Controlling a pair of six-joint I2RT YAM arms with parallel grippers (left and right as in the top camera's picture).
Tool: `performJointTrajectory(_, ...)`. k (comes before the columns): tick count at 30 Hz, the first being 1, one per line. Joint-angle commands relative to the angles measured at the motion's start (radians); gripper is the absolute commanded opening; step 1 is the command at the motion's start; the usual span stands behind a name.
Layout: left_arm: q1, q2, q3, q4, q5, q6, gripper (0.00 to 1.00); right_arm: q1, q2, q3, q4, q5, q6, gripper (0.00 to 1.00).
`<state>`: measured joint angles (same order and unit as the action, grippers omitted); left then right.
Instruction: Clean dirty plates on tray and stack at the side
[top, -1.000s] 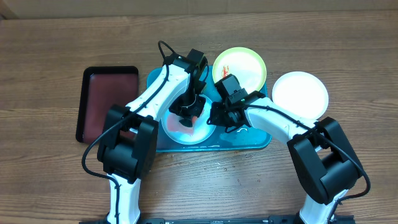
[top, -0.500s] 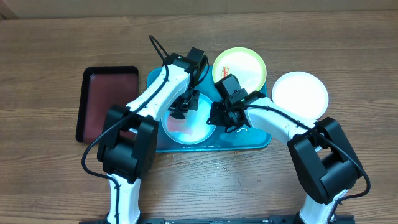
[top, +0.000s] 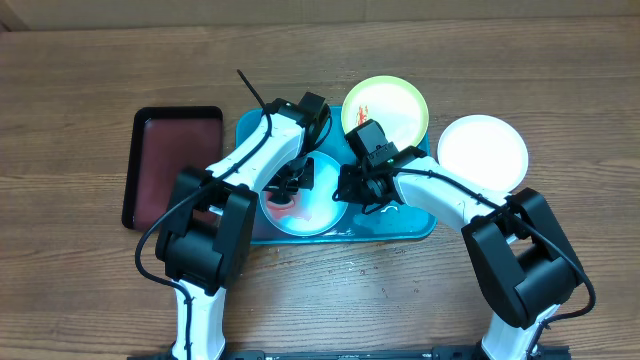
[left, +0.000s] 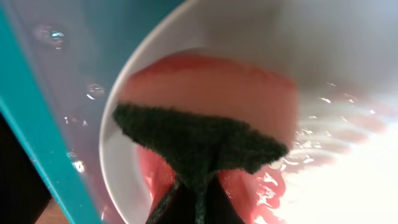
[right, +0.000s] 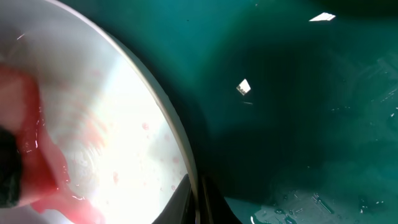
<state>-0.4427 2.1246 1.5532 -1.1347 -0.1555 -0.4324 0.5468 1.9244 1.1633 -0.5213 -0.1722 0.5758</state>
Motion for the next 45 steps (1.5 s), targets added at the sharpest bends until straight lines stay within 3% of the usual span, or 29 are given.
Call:
performJointTrajectory(1,-0.002,-0.003,-0.013,-0.005,0.189,0.109,0.04,0.002,0.018,-0.001,-0.001,0.014,0.0,0.05)
performJointTrajectory(6,-0.001,-0.003,0.032,-0.006,0.448,0.322,0.04,0.002,0.018,-0.001,0.0,0.014,0.0,0.05)
performJointTrajectory(8,-0.001,-0.003,0.05,-0.005,0.484,0.359,0.04,0.002,0.018,-0.001,0.0,0.014,0.0,0.05)
performJointTrajectory(16,0.044,-0.003,0.209,0.037,0.447,0.353,0.04,0.002,0.018,-0.001,-0.002,0.014,0.0,0.05)
performJointTrajectory(25,0.192,-0.003,0.529,-0.09,0.338,0.169,0.04,0.002,0.018,-0.001,-0.012,0.013,0.031,0.04)
performJointTrajectory(33,0.268,-0.003,0.557,-0.19,0.348,0.155,0.04,0.004,-0.082,0.001,-0.081,-0.011,0.052,0.04)
performJointTrajectory(38,0.272,-0.003,0.557,-0.204,0.347,0.157,0.04,0.016,-0.235,0.001,-0.135,0.143,0.044,0.04)
performJointTrajectory(45,0.262,-0.003,0.557,-0.204,0.347,0.156,0.04,0.143,-0.358,0.001,-0.254,0.571,0.045,0.04)
